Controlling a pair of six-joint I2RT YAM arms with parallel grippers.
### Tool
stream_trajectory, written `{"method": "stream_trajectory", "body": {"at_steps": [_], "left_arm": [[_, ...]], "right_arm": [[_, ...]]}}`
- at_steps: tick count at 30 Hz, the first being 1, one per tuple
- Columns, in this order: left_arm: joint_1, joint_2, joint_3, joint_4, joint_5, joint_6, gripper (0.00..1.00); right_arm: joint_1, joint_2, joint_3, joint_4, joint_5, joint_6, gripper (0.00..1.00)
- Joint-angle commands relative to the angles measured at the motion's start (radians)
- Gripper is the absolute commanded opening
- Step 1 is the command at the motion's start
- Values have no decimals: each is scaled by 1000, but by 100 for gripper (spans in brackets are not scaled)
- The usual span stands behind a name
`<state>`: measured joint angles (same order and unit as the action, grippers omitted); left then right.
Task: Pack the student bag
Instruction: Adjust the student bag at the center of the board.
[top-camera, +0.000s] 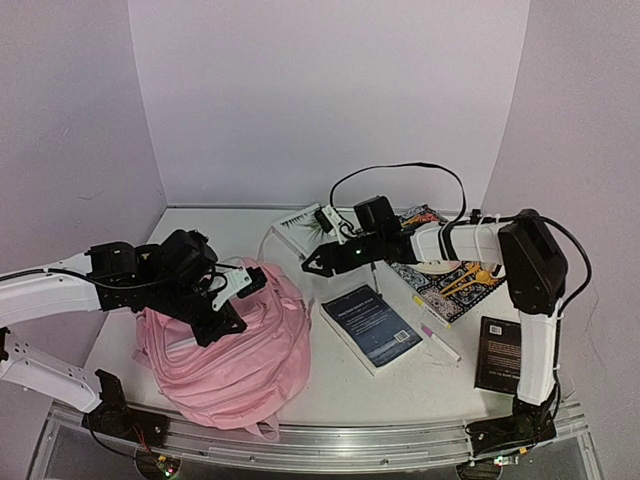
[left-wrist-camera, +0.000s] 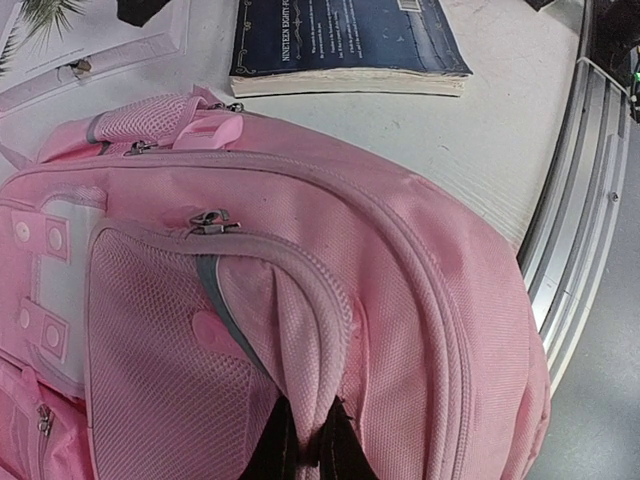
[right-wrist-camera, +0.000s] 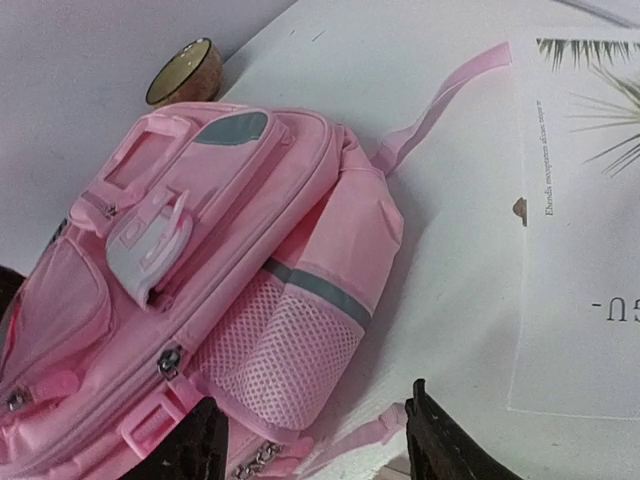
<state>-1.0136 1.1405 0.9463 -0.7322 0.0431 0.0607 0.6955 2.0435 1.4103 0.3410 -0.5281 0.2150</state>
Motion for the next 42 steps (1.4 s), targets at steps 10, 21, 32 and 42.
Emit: {"method": "stream_trajectory", "body": {"at_steps": [10,21,32,42], "left_arm": [[-4,9,31,68,29,16,0],[-4,13,18,71,12,8,0],[-3,30,55,63,-126,58,0],[-2,103,142,54,-409,187,0]], "right_arm": [[57,210,166,-30,-103,312,65],[97,264,269,-31,-202,310,24],[98,2,233,-34,-157,219,0],[97,-191,78,-33,75,189,0]]}}
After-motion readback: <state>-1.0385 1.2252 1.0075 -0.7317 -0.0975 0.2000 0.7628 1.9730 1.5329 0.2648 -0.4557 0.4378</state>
